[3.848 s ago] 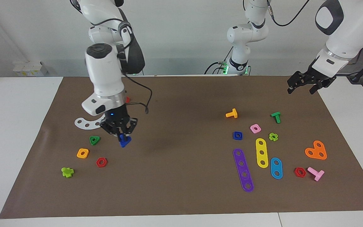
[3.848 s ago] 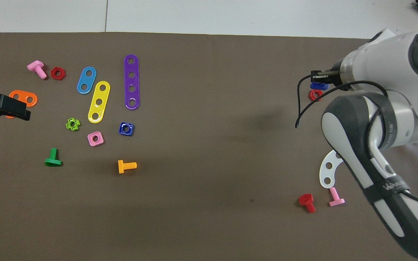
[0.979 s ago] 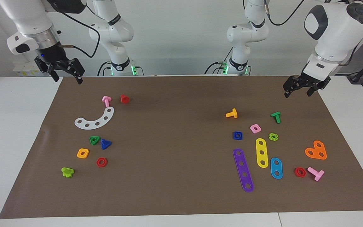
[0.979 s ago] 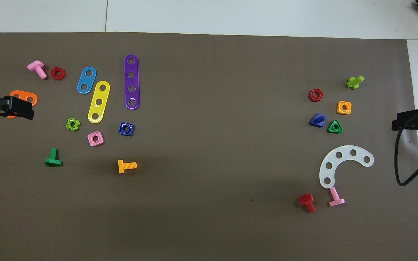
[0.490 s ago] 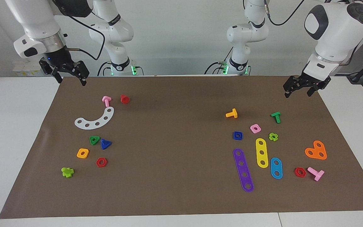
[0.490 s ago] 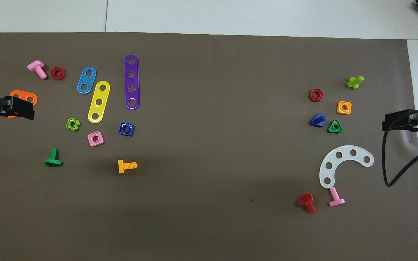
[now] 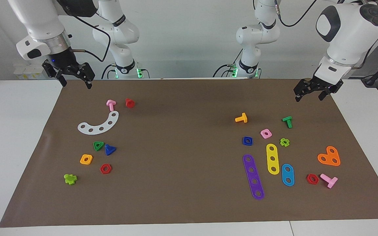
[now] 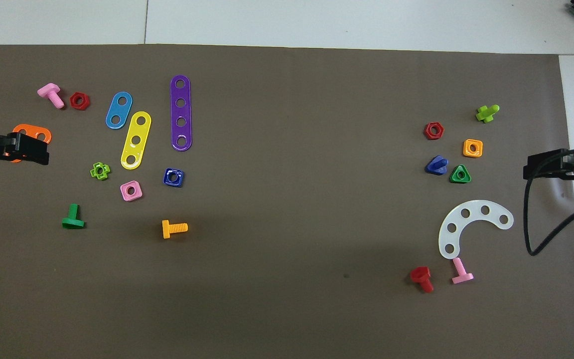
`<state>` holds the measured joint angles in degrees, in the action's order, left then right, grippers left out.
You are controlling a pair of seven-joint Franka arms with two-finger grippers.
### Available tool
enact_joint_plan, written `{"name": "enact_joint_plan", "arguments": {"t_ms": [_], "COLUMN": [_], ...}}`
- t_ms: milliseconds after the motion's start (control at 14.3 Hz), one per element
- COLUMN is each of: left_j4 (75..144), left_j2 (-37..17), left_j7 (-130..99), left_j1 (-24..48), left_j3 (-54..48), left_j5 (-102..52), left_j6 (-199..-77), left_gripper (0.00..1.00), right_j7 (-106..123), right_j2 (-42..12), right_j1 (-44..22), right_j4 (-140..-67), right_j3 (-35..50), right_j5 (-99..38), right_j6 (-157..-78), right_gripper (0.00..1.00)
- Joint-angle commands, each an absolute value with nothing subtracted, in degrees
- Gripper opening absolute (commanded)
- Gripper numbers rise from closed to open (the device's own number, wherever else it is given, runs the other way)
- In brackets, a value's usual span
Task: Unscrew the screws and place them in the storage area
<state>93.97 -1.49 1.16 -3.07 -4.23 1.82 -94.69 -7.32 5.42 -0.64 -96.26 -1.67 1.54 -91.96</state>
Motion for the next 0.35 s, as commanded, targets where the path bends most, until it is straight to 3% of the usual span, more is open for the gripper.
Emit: {"name": "enact_joint_plan", "arguments": {"t_ms": [0, 280], "left_j4": [96.0, 96.0], "left_j2": [0.4, 0.4], "left_j7": [1.8, 1.8], "left_j1": [-2.4, -2.5], "left_j3": [-3.6, -3.6], "left_j5": [1.0, 1.0], "left_j6": [-95.7, -95.8], "left_gripper": [1.00, 1.00], "right_j7": [-8.2, -8.2], "right_j2": [5.6, 6.0], "right_j1": [-0.7, -0.8], "right_j4": [-96.0, -96.0], "right_j3": [-1.6, -1.5], "right_j5": [0.9, 0.8], "right_j6": [-91.3, -91.1], "right_gripper": [1.00, 1.00]}}
